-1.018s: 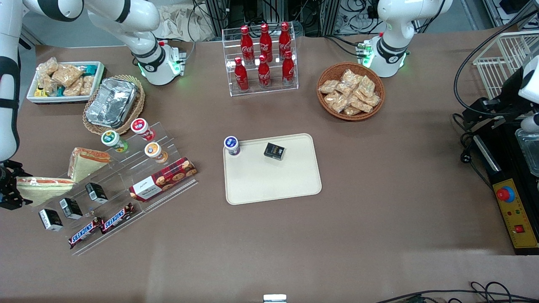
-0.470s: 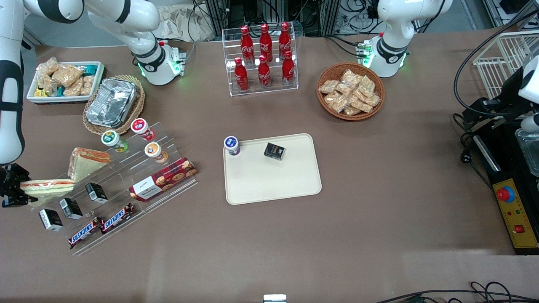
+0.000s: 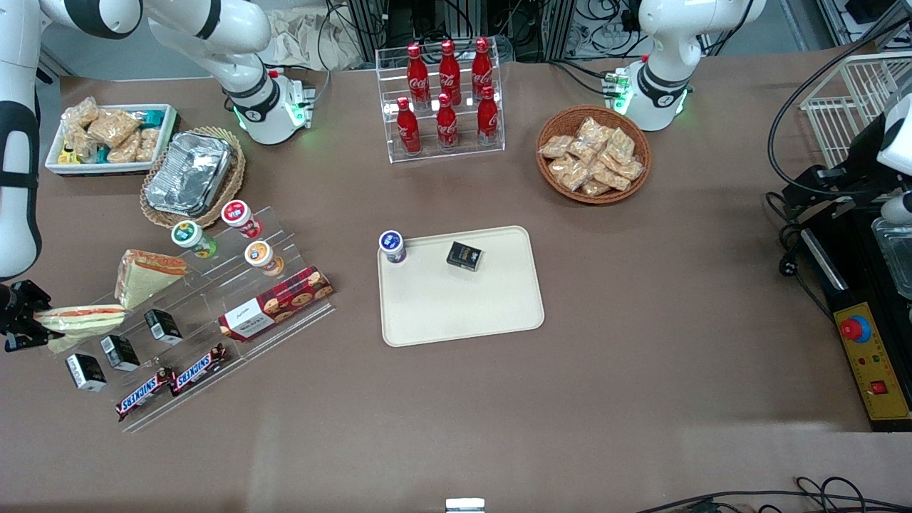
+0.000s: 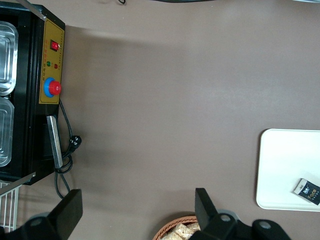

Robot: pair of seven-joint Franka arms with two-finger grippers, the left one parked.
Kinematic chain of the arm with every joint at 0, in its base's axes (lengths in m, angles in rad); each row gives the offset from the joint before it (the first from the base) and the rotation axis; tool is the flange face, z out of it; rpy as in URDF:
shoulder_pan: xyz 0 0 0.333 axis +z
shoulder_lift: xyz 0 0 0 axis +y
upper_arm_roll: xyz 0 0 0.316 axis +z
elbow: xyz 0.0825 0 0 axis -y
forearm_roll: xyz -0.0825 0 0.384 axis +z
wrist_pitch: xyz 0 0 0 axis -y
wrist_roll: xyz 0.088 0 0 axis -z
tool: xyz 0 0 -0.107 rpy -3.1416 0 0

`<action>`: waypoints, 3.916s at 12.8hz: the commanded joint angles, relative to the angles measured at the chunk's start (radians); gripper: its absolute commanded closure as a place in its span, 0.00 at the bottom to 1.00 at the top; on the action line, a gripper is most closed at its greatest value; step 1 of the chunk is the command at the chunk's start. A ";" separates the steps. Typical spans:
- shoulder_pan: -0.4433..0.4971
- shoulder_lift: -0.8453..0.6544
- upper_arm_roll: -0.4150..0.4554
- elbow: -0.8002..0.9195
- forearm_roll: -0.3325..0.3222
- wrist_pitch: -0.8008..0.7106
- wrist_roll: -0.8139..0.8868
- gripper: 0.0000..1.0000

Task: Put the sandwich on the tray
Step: 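Lower the right gripper and close it on a wrapped sandwich wedge, then lift the sandwich out of the rack with the right gripper, then carry the sandwich over the cream tray and lower it beside the black box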

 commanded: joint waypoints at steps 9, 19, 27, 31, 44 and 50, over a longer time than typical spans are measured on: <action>0.125 -0.151 0.017 0.200 0.019 -0.325 -0.067 0.84; 0.497 -0.237 0.017 0.200 -0.032 -0.476 -0.244 0.77; 0.820 -0.199 0.016 0.196 -0.035 -0.436 -0.257 0.80; 0.958 -0.138 0.017 0.188 -0.032 -0.292 -0.303 0.80; 1.066 0.175 0.034 0.185 -0.027 0.082 -1.008 0.81; 1.055 0.296 0.071 0.186 -0.013 0.259 -1.269 0.81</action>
